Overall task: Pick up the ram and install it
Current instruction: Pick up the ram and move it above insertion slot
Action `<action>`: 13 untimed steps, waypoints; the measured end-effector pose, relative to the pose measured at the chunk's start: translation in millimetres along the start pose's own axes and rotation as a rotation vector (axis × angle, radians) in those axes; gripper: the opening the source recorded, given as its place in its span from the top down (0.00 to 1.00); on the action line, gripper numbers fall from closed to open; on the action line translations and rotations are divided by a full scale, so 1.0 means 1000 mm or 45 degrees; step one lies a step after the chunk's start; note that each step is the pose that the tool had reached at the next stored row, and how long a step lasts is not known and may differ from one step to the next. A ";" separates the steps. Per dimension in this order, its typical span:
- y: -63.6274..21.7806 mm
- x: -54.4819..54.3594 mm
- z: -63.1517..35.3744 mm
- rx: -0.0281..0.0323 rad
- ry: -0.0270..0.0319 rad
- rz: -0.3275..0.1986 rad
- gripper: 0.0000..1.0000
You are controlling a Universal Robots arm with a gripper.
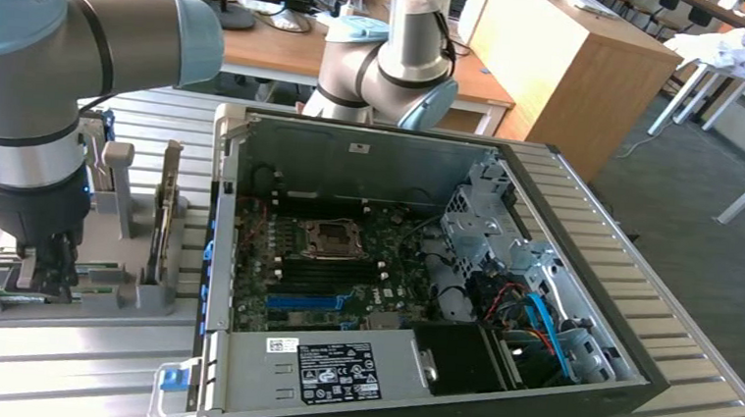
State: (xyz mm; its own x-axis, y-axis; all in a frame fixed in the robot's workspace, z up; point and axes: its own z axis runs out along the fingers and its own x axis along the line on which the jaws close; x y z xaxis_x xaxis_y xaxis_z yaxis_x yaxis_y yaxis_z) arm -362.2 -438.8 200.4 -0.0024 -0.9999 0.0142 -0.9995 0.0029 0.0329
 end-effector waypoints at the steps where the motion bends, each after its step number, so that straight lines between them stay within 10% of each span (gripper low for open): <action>1: 0.0000 0.000 0.0000 0.0000 0.0001 0.000 0.71; 13: 0.0000 0.000 0.0000 0.0000 0.0000 0.000 0.85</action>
State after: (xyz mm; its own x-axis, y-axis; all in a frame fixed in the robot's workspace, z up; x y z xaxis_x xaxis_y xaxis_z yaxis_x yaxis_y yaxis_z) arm -362.2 -438.8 200.4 -0.0025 -0.9999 0.0142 -0.9995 0.0029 0.0328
